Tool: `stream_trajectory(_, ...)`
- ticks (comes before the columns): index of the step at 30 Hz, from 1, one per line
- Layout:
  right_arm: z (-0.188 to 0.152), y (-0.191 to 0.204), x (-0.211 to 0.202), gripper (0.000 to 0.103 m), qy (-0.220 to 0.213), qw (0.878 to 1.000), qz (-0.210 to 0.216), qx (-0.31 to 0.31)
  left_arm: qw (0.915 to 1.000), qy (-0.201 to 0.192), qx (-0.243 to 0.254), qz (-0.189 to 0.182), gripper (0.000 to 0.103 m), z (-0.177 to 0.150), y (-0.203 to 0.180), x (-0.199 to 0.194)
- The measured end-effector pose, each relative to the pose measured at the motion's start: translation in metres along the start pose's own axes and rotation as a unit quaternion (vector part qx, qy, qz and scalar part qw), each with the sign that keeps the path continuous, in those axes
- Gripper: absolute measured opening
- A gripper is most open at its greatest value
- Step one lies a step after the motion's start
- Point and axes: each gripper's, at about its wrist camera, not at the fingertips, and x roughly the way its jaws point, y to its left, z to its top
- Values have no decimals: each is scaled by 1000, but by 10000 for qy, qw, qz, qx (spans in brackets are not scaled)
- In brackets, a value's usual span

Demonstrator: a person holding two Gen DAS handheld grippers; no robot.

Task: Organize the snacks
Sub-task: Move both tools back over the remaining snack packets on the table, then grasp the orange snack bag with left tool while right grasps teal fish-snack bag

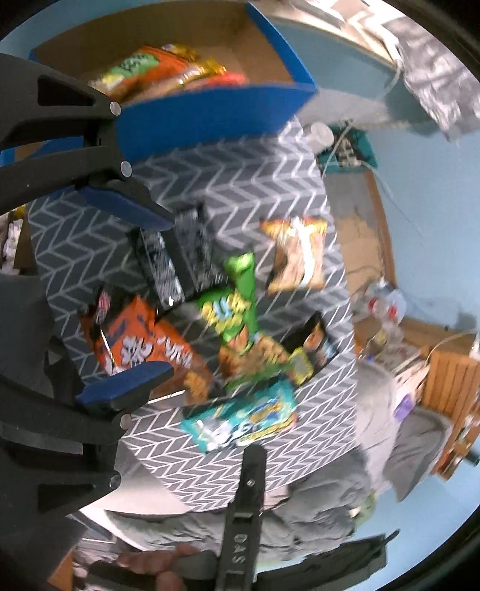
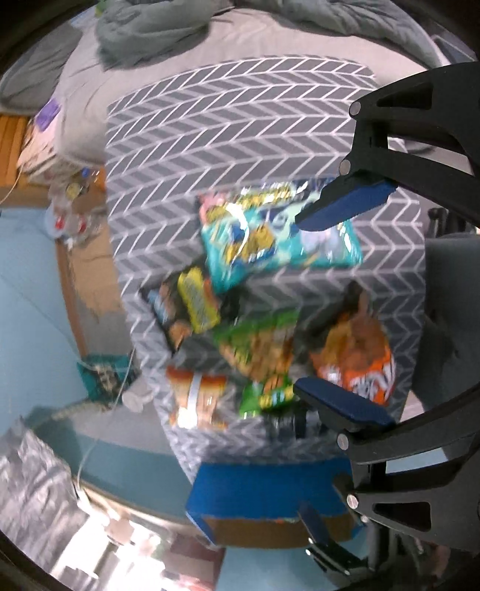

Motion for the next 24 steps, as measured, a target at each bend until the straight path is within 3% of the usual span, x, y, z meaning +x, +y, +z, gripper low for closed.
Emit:
stream_trajectory(10, -8, -37, 35, 83, 280, 9994, -221, -41, 9975, 332, 609, -106, 80, -5, -40, 34)
stream_trajectory(24, -6, -47, 80, 83, 520, 9962, -586, -377, 9957, 649, 651, -58, 81, -10, -61, 72)
